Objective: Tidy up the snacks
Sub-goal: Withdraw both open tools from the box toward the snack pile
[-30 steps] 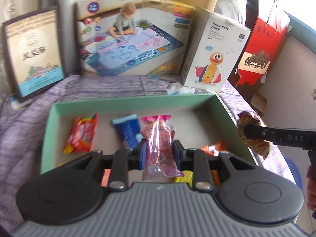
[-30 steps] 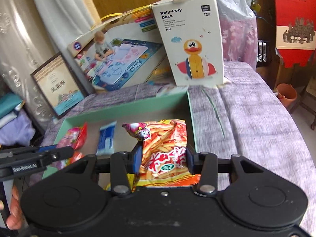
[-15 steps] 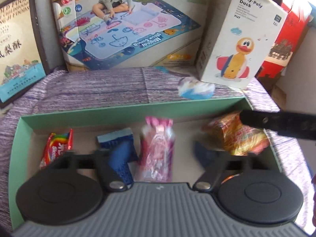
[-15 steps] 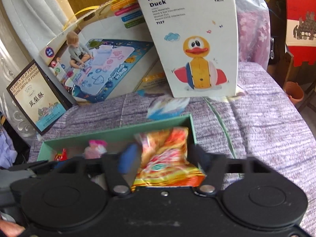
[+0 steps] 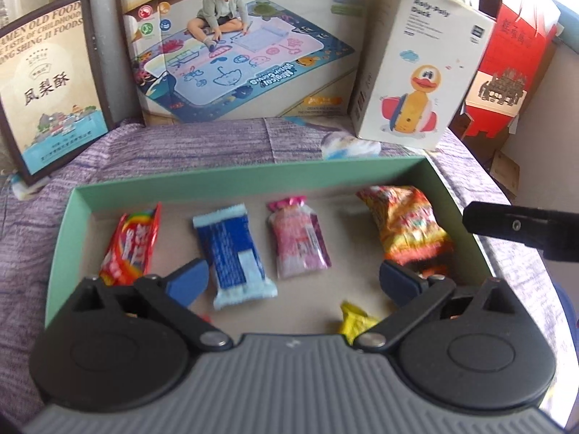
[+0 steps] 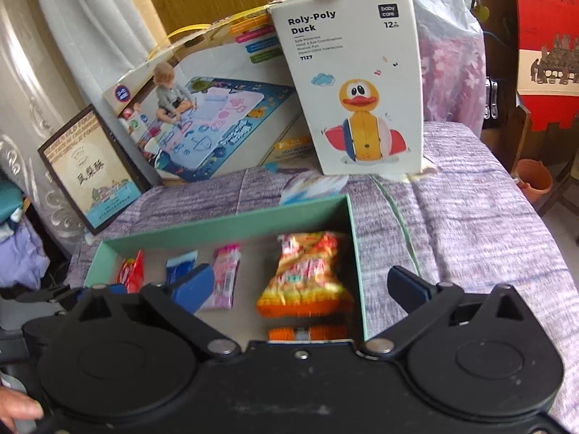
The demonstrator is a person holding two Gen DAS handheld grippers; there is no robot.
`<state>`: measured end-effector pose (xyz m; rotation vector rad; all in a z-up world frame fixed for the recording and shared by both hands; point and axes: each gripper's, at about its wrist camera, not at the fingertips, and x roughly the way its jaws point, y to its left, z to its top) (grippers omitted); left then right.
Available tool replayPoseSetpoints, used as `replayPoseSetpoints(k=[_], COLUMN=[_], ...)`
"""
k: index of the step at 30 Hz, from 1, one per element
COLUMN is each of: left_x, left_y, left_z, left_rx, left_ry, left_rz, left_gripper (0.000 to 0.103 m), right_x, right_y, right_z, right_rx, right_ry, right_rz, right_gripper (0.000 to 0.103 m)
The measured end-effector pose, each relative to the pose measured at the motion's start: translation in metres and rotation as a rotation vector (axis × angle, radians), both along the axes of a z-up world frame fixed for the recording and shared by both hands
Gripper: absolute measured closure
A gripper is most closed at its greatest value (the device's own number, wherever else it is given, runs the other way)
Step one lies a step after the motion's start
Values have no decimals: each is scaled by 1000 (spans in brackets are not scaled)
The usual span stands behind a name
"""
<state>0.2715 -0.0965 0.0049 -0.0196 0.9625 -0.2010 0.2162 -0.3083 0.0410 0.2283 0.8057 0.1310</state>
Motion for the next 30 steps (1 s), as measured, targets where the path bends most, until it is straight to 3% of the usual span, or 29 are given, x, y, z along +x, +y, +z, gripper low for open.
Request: replayPoseSetpoints(k=[13, 21, 30], left_x=[-112, -177, -209], left_y=[18, 34, 45], left_z=[9, -20, -42], left_rx=[-37, -90, -103], left_ry=[30, 95, 124], left_rz=[-28, 0, 7], left_gripper=[0, 0, 0], right_x=[-100, -163, -217], right_y=[6, 6, 8], right_z=[1, -30, -69], right_rx=[5, 74, 108], right_ry=[33, 109, 214], right_rz=[28, 15, 28], right_gripper=[0, 0, 0])
